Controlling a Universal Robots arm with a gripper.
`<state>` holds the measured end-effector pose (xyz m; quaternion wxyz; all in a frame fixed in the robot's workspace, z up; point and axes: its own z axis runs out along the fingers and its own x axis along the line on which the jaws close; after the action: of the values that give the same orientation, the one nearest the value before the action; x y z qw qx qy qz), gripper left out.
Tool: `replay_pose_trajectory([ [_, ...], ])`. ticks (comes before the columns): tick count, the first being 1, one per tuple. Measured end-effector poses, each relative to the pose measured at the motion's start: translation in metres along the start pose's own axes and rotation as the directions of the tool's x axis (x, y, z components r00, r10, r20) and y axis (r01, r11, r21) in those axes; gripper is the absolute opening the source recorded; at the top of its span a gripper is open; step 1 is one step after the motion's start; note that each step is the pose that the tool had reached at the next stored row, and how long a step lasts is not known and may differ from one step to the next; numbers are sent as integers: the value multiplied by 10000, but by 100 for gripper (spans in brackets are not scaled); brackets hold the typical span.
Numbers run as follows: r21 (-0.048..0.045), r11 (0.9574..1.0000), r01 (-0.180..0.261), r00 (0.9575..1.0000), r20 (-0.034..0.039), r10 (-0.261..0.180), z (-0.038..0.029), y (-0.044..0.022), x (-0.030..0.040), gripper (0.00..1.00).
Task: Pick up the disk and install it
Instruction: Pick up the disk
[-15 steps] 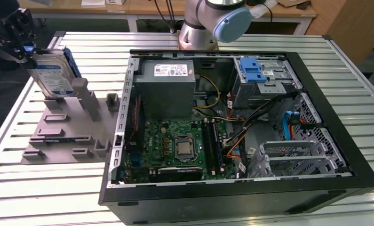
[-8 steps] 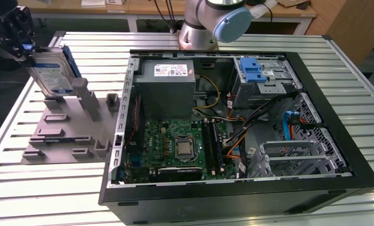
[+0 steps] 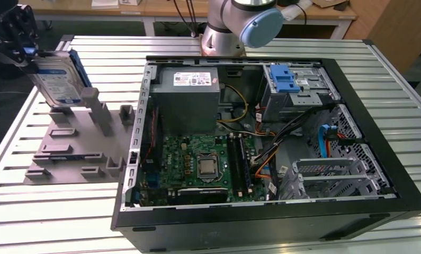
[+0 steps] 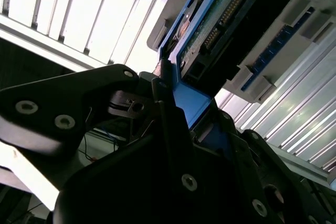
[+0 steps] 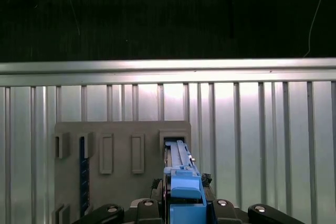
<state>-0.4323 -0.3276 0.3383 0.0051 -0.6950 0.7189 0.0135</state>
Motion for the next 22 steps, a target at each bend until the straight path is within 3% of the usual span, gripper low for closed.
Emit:
replay_pose_trajectory([
  [22, -1, 10000, 0, 10000, 0, 0, -91, 1, -3, 36],
])
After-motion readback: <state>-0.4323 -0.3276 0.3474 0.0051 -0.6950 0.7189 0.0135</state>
